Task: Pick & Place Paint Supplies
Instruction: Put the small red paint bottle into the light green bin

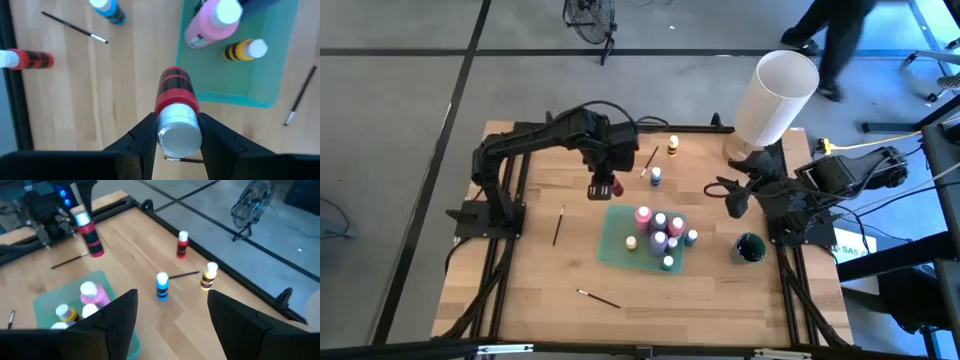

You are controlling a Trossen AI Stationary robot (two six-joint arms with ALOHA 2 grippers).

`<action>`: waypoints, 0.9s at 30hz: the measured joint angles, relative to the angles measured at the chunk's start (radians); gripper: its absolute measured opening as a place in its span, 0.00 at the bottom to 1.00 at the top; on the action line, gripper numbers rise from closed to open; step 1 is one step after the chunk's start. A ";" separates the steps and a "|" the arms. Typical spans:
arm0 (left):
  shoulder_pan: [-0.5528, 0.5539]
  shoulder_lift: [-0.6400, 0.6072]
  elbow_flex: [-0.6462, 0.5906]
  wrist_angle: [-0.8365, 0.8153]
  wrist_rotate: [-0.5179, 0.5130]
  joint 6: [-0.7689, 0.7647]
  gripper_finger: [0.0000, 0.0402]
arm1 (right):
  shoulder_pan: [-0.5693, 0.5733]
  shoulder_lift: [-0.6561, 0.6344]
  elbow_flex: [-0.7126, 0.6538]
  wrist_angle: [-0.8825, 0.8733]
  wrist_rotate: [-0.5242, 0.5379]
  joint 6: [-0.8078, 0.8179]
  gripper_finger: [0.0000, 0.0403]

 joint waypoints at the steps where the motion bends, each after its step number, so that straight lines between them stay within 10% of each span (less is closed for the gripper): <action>1: -0.003 0.001 -0.001 0.000 -0.016 0.000 0.29 | 0.000 0.008 0.000 0.002 -0.010 0.000 0.61; 6: -0.025 0.011 0.000 0.000 -0.145 -0.019 0.30 | 0.002 0.050 0.000 0.124 -0.012 -0.030 0.61; 27: -0.097 0.047 -0.001 0.000 -0.066 -0.034 0.30 | 0.115 0.111 0.000 0.631 -0.284 -0.184 0.61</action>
